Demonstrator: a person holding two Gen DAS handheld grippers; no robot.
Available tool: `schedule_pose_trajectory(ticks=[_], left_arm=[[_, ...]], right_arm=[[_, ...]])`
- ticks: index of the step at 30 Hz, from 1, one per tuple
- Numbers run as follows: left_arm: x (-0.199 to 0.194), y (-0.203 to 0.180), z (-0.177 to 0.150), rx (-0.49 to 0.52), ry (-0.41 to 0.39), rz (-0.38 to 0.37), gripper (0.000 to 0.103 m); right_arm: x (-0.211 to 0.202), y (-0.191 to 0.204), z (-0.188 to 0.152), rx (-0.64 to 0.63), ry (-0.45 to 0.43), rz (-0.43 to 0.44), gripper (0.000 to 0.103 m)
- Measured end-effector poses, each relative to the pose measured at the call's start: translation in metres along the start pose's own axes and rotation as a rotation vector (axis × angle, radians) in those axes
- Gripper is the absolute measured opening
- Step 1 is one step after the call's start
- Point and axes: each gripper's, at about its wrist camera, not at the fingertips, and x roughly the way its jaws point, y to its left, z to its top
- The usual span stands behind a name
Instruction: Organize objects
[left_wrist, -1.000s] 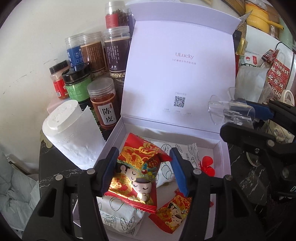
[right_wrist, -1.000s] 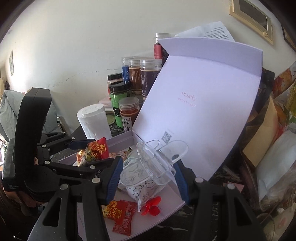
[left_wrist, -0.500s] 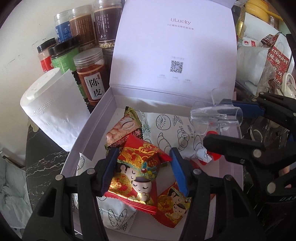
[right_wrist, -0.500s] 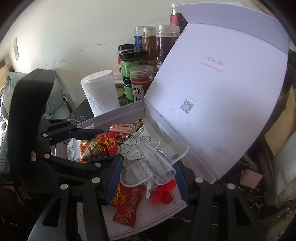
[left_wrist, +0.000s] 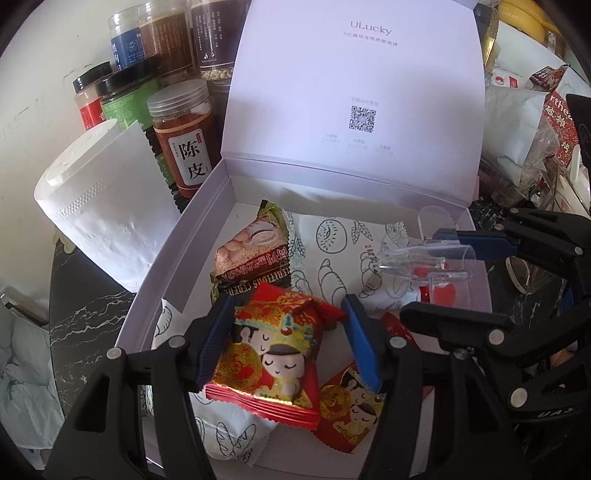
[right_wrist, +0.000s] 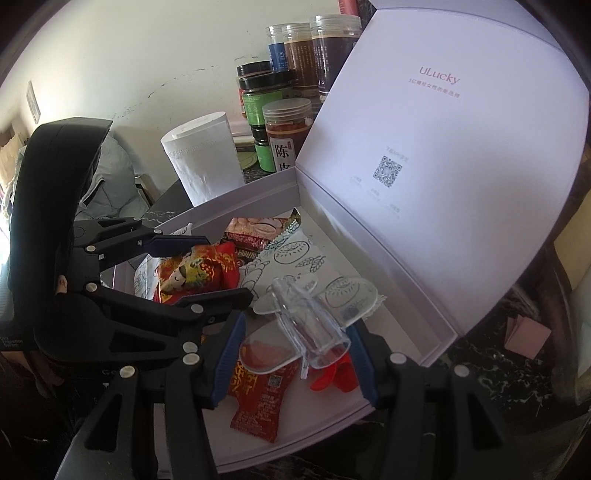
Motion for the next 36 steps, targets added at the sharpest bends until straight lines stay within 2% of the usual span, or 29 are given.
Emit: schedule_pose_trajectory(ticks=[5,8,16,19,25,30,31,35,36], left_arm=[[0.000,-0.001,0.001,-0.012,0.019,0.008,0.066],[-0.007,-0.002,0.001,-0.010,-0.004,0.018,0.067],[-0.028,-0.001,0.003,-0.026,-0.049,0.033,0.078],[-0.037,0.002,0.006,-0.035,-0.063,0.020,0.078],[-0.062,0.010,0.004,-0.034,-0.097,0.053,0.078],[-0.078,0.016,0.006,-0.060,-0.120,0.036,0.078],[-0.080,0.017,0.006,-0.065,-0.124,0.031,0.078],[-0.091,0.021,0.005,-0.084,-0.141,0.047,0.081],[-0.095,0.022,0.004,-0.092,-0.147,0.058,0.082]], right_arm=[[-0.003,-0.002,-0.002,0.016,0.006,-0.014,0.058],[-0.008,0.000,-0.002,0.012,-0.001,-0.006,0.064],[-0.031,0.006,0.000,0.012,-0.029,-0.034,0.066],[-0.040,0.007,0.003,0.021,-0.041,-0.065,0.067],[-0.058,0.012,0.008,0.036,-0.066,-0.111,0.067],[-0.070,0.013,0.011,0.062,-0.076,-0.153,0.067],[-0.073,0.014,0.012,0.066,-0.079,-0.161,0.069],[-0.082,0.018,0.013,0.062,-0.100,-0.243,0.094],[-0.085,0.018,0.014,0.066,-0.111,-0.274,0.096]])
